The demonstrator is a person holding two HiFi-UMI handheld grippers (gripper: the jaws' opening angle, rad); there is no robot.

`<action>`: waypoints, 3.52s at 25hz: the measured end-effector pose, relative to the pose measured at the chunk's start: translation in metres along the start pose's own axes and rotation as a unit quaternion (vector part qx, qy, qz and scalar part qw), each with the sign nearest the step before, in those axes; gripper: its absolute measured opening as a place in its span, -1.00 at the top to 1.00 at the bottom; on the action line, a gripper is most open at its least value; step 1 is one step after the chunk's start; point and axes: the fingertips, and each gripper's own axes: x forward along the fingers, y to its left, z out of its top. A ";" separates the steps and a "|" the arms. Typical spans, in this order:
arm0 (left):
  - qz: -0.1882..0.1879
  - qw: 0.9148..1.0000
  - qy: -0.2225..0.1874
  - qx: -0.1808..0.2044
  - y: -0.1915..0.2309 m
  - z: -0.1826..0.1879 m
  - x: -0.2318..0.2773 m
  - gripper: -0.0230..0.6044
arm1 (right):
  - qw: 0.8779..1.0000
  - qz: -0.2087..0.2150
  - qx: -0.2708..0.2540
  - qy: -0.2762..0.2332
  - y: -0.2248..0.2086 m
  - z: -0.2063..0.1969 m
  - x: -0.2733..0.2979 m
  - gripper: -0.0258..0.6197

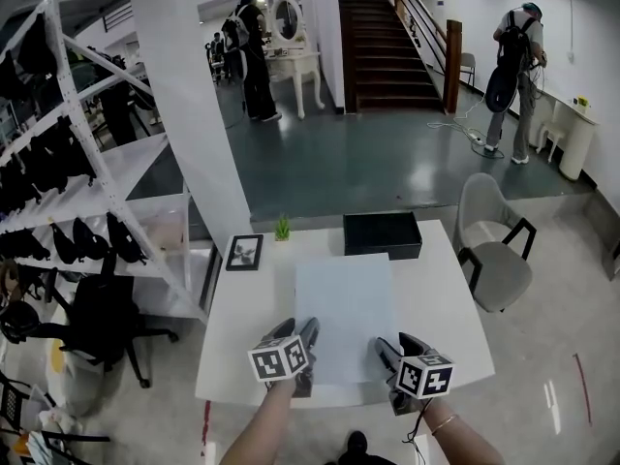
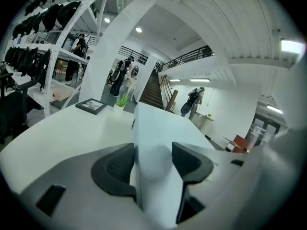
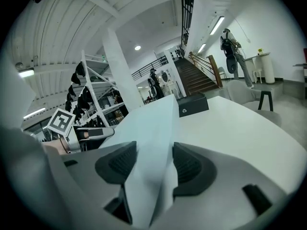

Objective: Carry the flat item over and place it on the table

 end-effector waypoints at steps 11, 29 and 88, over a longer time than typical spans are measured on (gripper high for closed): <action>0.007 0.999 0.031 -0.007 0.008 -0.011 0.019 0.14 | 1.000 -0.008 0.013 0.020 -0.013 -0.010 0.014 0.17; 0.022 0.997 0.078 -0.019 0.018 -0.022 0.032 0.16 | 0.998 -0.015 0.029 0.045 -0.020 -0.014 0.025 0.17; -0.012 0.990 -0.075 0.121 -0.038 0.036 -0.081 0.80 | 0.989 -0.004 -0.118 -0.084 0.047 0.051 -0.054 0.92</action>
